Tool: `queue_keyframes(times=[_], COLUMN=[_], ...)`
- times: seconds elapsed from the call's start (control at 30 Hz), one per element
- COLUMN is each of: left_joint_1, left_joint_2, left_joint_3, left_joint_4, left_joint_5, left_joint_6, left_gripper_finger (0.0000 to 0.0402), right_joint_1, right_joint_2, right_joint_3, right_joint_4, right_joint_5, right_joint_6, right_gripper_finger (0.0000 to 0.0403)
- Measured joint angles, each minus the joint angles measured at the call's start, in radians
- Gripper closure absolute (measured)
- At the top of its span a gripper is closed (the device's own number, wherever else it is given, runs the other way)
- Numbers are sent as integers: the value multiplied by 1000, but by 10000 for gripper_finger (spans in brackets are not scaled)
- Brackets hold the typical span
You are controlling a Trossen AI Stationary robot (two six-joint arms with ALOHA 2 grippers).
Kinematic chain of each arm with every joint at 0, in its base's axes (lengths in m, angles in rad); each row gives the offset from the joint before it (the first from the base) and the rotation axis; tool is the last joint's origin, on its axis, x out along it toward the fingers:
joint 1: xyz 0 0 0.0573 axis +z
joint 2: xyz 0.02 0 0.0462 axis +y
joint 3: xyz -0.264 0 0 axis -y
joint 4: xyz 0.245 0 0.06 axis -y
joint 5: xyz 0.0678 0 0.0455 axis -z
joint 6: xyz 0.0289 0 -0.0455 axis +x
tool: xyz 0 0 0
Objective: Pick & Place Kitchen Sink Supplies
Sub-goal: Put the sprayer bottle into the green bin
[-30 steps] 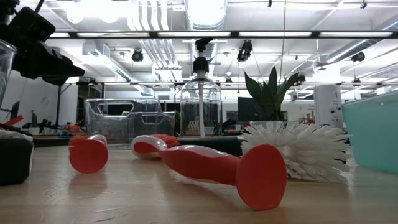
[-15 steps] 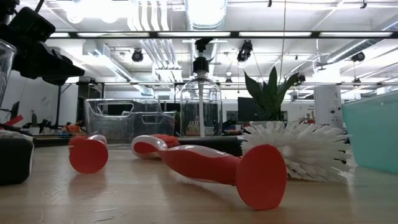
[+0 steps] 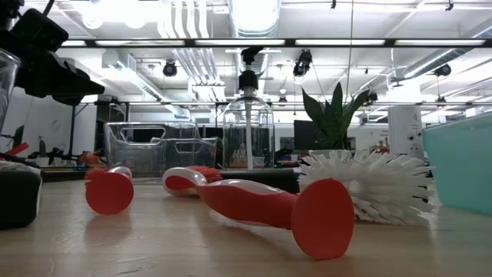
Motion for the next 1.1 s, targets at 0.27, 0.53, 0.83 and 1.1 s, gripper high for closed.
queue_keyframes(times=[0.27, 0.53, 0.83, 1.1], left_joint_1=[0, 0, 0, 0], left_joint_2=[0, 0, 0, 0], left_joint_3=[0, 0, 0, 0], left_joint_4=[0, 0, 0, 0], left_joint_5=[0, 0, 0, 0], left_joint_6=[0, 0, 0, 0], left_gripper_finger=[401, 401, 401, 401], right_joint_1=[-222, -393, -476, -497], right_joint_2=[-4, -5, 14, 73], right_joint_3=[0, 0, 1, 0], right_joint_4=[150, 224, 358, 378], right_joint_5=[-17, -51, -76, -80], right_joint_6=[-115, -265, -378, -382], right_gripper_finger=[158, 167, 155, 158])
